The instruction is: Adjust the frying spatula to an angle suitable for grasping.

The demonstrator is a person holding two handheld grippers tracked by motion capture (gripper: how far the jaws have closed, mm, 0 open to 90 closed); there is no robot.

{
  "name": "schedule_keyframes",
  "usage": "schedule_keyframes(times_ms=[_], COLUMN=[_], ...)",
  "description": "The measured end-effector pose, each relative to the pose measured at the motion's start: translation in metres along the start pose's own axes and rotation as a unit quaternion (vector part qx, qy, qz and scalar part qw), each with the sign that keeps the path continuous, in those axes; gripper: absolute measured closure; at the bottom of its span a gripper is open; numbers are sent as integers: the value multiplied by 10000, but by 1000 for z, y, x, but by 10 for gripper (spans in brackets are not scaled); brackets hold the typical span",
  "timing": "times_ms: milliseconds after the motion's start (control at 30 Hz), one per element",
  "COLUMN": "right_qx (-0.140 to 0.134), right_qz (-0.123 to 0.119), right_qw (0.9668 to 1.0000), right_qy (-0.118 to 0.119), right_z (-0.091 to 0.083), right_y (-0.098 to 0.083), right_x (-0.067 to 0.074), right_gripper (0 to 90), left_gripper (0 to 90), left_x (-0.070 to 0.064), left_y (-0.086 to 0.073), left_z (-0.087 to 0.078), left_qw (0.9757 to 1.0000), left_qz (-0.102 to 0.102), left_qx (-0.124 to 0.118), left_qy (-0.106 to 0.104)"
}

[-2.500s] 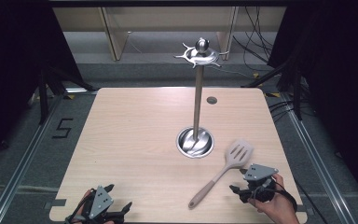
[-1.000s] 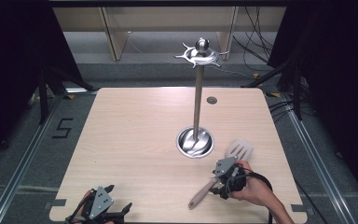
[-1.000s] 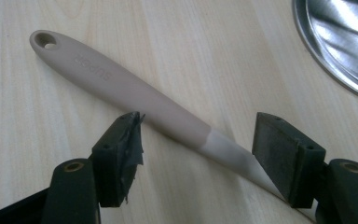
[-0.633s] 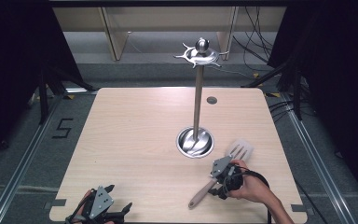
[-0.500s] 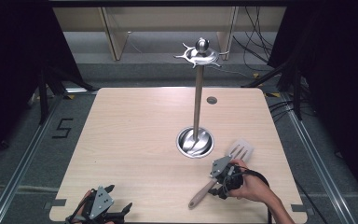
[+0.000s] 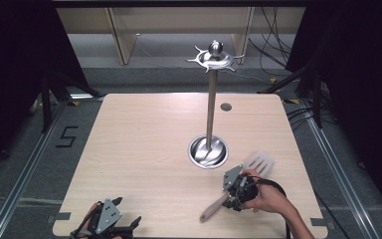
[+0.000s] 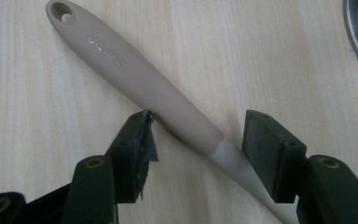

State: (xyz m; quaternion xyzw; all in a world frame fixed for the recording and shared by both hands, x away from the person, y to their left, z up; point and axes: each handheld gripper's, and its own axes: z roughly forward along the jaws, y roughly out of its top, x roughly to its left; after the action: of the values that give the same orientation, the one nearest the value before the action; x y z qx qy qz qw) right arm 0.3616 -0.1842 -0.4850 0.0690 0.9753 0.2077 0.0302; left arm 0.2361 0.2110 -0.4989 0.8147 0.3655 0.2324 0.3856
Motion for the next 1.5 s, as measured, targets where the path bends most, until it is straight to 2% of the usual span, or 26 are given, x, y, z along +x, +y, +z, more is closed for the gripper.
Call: schedule_keyframes(times_ms=[133, 167, 267, 300, 333, 367, 400, 433, 667, 700, 733, 767, 800, 833, 900, 933, 1000, 1067, 1133, 1200, 1267, 1300, 1400, 1433, 1467, 1500], right_qx=[122, 219, 235, 475, 475, 407, 407, 560, 1125, 1216, 1334, 1323, 1554, 1573, 1527, 1644, 1719, 1705, 1651, 1632, 1666, 1459, 1358, 1318, 1318, 1392], right_qz=[202, 437, 332, 640, 640, 253, 253, 188, -285, -183, -337, -873, -644, -634, -735, -749, -672, -804, -721, -867, -736, -916, -776, -983, -983, -566], right_qw=[9997, 9987, 9990, 9965, 9965, 9986, 9986, 9979, 9928, 9920, 9901, 9873, 9856, 9854, 9855, 9835, 9827, 9821, 9836, 9828, 9833, 9850, 9877, 9863, 9863, 9885], right_qy=[-53, -126, -165, -270, -270, -239, -239, -264, -280, -286, -276, -122, -198, -159, -101, -133, -152, -33, 0, -45, -54, -39, 0, -94, -94, -163], right_z=[-1, -4, -5, -9, -9, -7, -7, -8, -9, -9, -9, -6, -7, -5, -4, -3, -1, 0, 1, 1, -1, 0, -1, -1, -1, -3], right_y=[1, 1, 1, 1, 1, 2, 2, 5, 15, 17, 19, 24, 25, 26, 26, 26, 27, 28, 27, 28, 26, 24, 22, 21, 21, 20], right_x=[3, 7, 7, 14, 14, 13, 13, 16, 19, 21, 20, 15, 18, 20, 18, 16, 16, 13, 15, 15, 13, 8, 9, 6, 6, 12], right_gripper=[482, 516, 548, 575, 575, 597, 597, 612, 649, 655, 659, 666, 669, 671, 674, 681, 691, 702, 717, 739, 749, 750, 750, 751, 751, 751], left_gripper=[158, 157, 157, 157, 157, 157, 157, 157, 158, 157, 158, 157, 157, 158, 158, 158, 157, 158, 157, 158, 157, 157, 158, 157, 157, 157], left_x=[2, 1, 1, 0, 0, 3, 3, 0, 2, 2, 2, 1, 1, 0, 1, 2, 2, 2, 2, 1, 1, 0, 0, 1, 1, 1], left_y=[-1, -1, 0, -1, -1, 0, 0, -1, -1, -2, -2, -1, -1, -1, -1, -1, -1, -1, -1, -1, -1, -1, -1, -1, -1, -1], left_z=[-1, 0, -1, 0, 0, -1, -1, 0, 1, 2, 2, 1, 1, 0, -1, -2, -2, -2, -2, -1, 0, 0, 0, 1, 1, 1], left_qw=[9999, 9999, 10000, 10000, 10000, 9998, 9998, 10000, 10000, 9999, 9999, 9999, 9999, 10000, 10000, 9999, 10000, 10000, 9999, 10000, 10000, 10000, 10000, 10000, 10000, 10000], left_qz=[75, -25, 30, 2, 2, 184, 184, -43, 56, 46, 46, -33, -33, -43, -18, 77, 59, 40, 65, -7, -16, -26, -67, -11, -11, -2], left_qx=[8, -97, -33, -54, -54, 54, 54, -48, 56, -20, -18, -65, -65, -62, 2, 63, 34, 22, 62, 13, 9, -31, -48, -4, -4, -45], left_qy=[82, 96, 46, 70, 70, 48, 48, 16, 54, 102, 143, 111, 111, 34, 44, 59, 42, 29, 47, 18, 24, 52, 39, 55, 55, 50])
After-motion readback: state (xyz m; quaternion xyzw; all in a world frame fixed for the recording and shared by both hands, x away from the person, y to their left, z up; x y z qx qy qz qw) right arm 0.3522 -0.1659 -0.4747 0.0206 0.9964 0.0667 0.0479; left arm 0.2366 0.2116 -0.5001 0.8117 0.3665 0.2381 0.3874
